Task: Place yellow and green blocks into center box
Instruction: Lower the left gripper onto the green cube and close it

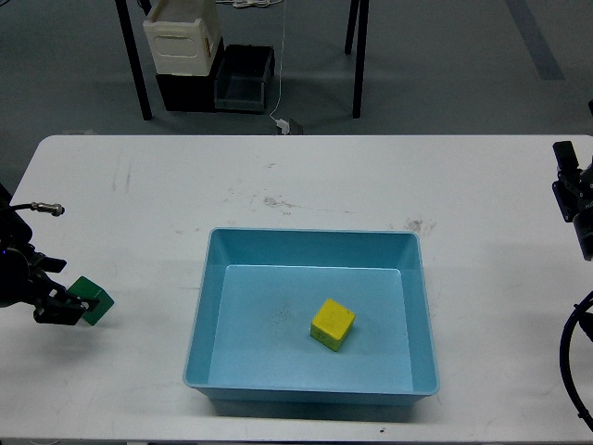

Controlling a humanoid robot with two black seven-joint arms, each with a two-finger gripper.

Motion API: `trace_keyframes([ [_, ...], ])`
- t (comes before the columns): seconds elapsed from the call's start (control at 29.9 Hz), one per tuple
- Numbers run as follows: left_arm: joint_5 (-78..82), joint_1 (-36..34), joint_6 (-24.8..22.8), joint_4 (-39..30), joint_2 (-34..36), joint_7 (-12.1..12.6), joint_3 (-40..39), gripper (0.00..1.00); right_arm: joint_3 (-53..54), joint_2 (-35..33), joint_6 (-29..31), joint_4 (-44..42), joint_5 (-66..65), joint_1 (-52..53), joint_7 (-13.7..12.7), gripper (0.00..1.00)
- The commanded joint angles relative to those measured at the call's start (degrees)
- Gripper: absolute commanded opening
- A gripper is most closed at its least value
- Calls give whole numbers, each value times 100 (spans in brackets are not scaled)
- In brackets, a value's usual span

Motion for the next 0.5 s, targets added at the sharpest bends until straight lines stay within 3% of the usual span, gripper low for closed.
trace_keyframes([
  [0.0, 0, -2, 0, 106, -66, -1, 4, 100, 1, 2, 6, 0, 0, -1, 0, 99],
  [0.47, 0, 7, 0, 370, -356, -1, 171, 99, 10, 2, -3, -9, 0, -10, 0, 99],
])
